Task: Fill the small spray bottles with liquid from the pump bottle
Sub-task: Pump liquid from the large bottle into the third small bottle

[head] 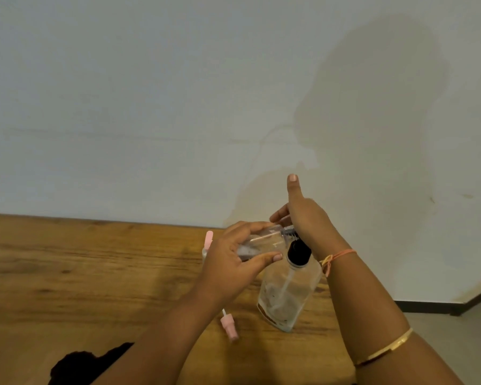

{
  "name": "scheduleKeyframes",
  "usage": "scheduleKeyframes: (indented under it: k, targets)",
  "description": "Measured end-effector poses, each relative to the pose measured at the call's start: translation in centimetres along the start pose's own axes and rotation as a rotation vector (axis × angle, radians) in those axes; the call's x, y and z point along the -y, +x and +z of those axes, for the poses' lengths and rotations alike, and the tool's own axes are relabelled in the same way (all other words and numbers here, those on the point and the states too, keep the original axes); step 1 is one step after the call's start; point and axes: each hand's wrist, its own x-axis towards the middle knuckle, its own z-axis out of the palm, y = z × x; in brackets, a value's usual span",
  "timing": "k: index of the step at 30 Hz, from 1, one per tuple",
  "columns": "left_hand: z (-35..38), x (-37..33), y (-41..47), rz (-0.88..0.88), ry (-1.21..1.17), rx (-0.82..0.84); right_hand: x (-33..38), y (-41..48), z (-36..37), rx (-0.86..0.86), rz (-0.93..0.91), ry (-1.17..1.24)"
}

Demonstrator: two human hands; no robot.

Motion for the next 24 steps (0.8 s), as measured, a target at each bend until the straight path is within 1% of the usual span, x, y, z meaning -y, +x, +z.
scheduleKeyframes:
  k: [2, 7, 10, 13, 18, 24]
  targets:
    - [-0.15, -0.17, 0.08, 0.021, -0.004, -0.008, 0.26, 0.11, 0.09, -0.039, -0.041, -0.04]
    - [-0.1, -0.14, -0.08, -0.004, 0.009, 0.028, -0.08, -0.52, -0.41, 0.055, 0.015, -0.062]
    - [0.17, 0.04, -0.13, -0.049, 0.019, 0.048, -0.34, -0.65, -0.47, 0.053, 0.031, -0.066]
    - [0.05, 0.07, -0.06, -0.033, 0.019, 0.03, -0.16, -0.38, -0.15, 0.053, 0.035, -0.037]
    - [-0.19, -0.45, 0.03, 0.002, 0.034, 0.018, 0.39, -0.29, -0.53, 0.036, -0.014, 0.019]
    - [-0.14, 0.07, 0.0, -0.02, 0.045, 0.046, -0.32, -0.53, -0.31, 0.054, 0.025, -0.063]
